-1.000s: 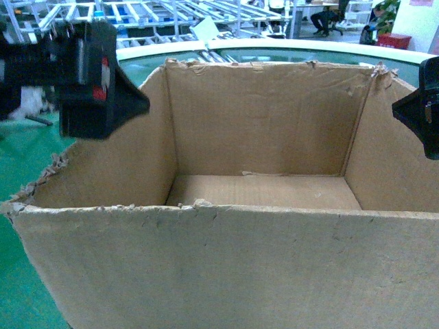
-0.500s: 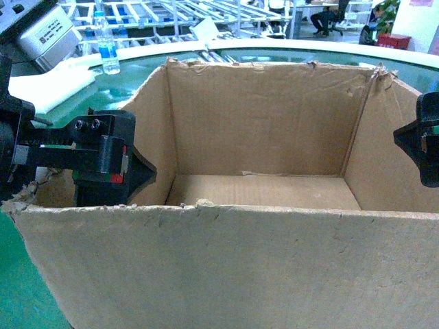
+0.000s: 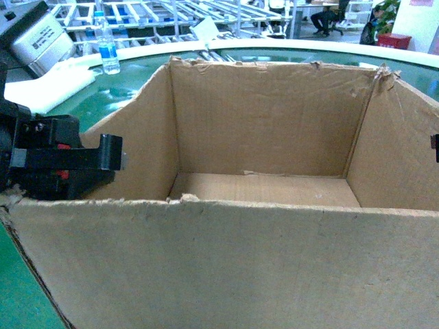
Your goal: Sort boxes to right shelf from conveyor
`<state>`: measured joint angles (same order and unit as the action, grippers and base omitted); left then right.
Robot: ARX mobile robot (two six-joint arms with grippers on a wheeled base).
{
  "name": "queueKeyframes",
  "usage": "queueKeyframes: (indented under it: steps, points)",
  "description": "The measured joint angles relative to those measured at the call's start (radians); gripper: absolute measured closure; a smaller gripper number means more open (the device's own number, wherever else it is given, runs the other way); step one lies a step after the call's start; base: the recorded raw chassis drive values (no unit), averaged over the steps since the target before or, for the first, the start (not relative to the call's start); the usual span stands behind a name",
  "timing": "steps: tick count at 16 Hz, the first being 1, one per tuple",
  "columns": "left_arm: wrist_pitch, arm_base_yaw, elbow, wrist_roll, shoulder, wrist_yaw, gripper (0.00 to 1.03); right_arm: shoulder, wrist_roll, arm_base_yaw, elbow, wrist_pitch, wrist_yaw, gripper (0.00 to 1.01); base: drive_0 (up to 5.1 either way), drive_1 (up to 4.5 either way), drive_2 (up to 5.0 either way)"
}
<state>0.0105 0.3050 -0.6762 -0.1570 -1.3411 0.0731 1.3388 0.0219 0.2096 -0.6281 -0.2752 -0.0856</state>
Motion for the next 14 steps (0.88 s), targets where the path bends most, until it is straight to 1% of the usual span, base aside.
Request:
queueKeyframes:
  steps: [2,4,9,11,13,14]
  points:
    - [0.000,-0.002,0.000,-0.006,0.002,-0.004,0.99,-0.003,-0.007,0.002,0.004,-0.002,0.000,0.98,0.0,0.00,0.0]
    - [0.001,0.004,0.009,-0.013,0.013,-0.014,1.00,-0.014,-0.008,0.008,0.009,-0.002,-0.005,0.99,0.0,0.00,0.0]
    - [0.031,0.021,0.021,-0.008,0.048,-0.045,1.00,-0.058,-0.014,0.012,0.028,-0.028,-0.014,0.99,0.0,0.00,0.0]
    - [0.028,0.043,0.009,0.014,0.095,-0.077,1.00,-0.115,-0.013,0.004,0.005,-0.009,-0.023,0.99,0.0,0.00,0.0]
    - [0.053,0.052,-0.061,0.055,0.140,-0.113,1.00,-0.169,-0.003,-0.010,-0.056,-0.017,-0.042,0.99,0.0,0.00,0.0]
    - [0.069,0.056,-0.094,0.079,0.169,-0.131,1.00,-0.204,0.000,-0.016,-0.089,-0.034,-0.042,0.99,0.0,0.00,0.0]
